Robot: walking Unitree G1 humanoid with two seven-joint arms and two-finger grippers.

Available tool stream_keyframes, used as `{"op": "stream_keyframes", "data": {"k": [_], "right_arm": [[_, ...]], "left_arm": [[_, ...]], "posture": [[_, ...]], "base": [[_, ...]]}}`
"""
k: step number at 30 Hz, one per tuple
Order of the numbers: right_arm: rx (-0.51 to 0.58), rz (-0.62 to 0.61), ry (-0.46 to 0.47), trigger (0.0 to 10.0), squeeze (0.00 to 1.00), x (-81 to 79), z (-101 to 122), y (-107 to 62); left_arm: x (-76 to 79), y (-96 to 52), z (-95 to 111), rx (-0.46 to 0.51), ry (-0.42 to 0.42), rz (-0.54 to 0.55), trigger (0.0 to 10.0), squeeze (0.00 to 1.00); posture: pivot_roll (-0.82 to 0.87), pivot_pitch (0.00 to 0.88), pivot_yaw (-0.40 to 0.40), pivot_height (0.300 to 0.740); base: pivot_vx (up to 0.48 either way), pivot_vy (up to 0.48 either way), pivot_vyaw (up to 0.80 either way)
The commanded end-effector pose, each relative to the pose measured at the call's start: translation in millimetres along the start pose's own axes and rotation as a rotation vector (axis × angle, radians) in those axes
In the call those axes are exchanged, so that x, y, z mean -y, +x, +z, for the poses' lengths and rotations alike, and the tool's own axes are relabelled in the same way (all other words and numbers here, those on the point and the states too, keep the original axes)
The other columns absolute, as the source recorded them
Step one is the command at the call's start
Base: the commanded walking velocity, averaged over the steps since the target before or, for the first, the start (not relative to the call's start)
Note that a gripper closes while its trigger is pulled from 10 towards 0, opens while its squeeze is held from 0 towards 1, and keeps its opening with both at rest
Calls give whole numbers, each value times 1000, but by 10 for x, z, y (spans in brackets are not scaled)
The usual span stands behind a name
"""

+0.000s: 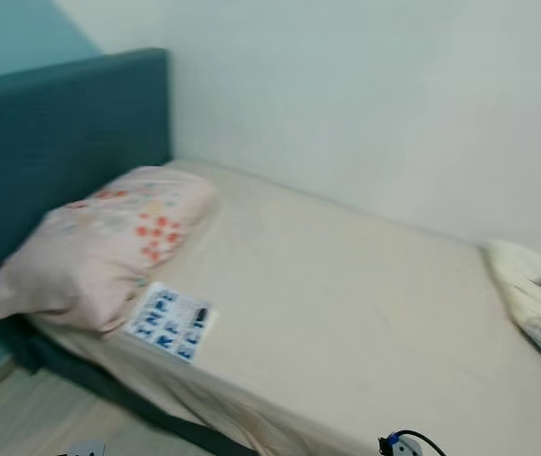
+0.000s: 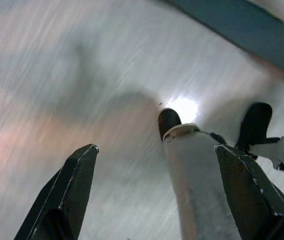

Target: Clean up the room

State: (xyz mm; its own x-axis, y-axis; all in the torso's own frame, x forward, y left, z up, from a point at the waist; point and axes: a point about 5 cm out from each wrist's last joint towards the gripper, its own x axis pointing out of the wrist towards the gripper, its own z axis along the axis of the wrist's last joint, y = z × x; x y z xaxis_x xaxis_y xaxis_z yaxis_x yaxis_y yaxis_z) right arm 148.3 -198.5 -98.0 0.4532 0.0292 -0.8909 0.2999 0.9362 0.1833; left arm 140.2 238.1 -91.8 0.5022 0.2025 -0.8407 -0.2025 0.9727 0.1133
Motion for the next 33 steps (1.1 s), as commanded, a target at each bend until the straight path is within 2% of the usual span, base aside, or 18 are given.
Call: {"op": "stream_keyframes", "data": {"k": [1, 19, 33], "right_arm": [[2, -14, -13, 10000, 0, 33, 24, -5], [2, -23, -16, 10000, 0, 24, 13, -3], [3, -31, -13, 10000, 0, 24, 1, -3]], "left_arm": [[56, 2, -1, 2, 27, -25, 10000, 0], [37, -2, -14, 2, 41, -22, 10000, 0], [-33, -6, -30, -15, 43, 15, 10000, 0]], "posture": [[111, 0, -141, 740], [110, 0, -139, 740], [108, 0, -138, 740]], "base": [[0, 0, -725], [0, 0, -727], [0, 0, -87]]}}
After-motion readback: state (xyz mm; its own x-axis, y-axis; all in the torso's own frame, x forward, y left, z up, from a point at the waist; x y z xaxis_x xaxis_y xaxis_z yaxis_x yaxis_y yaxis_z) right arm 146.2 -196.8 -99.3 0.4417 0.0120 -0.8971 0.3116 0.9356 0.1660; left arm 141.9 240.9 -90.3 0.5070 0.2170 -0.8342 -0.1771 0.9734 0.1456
